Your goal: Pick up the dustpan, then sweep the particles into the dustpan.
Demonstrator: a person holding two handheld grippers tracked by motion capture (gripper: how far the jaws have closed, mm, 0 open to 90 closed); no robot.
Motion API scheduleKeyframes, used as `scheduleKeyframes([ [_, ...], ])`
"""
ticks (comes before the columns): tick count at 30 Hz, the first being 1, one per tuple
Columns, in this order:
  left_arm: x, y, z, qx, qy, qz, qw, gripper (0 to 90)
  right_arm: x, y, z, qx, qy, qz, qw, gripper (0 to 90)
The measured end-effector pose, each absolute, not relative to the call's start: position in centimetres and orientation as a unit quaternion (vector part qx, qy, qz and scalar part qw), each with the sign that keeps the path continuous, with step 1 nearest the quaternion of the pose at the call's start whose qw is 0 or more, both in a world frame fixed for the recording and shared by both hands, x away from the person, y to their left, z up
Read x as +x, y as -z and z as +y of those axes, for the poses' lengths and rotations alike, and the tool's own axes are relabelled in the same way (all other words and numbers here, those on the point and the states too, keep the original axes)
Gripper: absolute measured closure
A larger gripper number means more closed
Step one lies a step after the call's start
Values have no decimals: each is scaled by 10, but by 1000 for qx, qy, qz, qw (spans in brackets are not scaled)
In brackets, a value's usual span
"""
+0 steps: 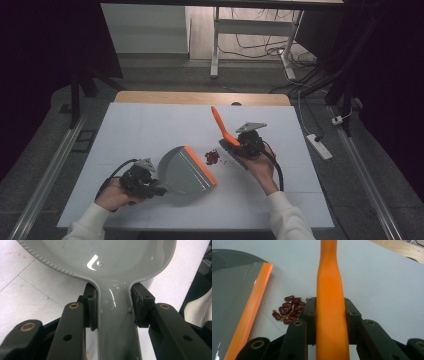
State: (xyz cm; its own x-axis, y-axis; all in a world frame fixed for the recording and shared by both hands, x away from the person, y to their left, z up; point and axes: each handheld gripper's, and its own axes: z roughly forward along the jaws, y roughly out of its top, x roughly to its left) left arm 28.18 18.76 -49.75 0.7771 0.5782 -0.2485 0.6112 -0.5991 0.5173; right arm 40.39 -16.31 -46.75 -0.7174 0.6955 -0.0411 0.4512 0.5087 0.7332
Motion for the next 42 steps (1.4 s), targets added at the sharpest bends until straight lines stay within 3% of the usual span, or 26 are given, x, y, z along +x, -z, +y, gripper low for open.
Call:
scheduleKeyframes([
  [23, 295, 505, 181, 898, 51, 331, 287, 612, 427, 480, -144, 331, -337, 864, 174, 699],
  [42, 300, 506, 179, 895, 61, 336, 287, 614, 424, 487, -131, 312, -327, 876, 170, 700],
])
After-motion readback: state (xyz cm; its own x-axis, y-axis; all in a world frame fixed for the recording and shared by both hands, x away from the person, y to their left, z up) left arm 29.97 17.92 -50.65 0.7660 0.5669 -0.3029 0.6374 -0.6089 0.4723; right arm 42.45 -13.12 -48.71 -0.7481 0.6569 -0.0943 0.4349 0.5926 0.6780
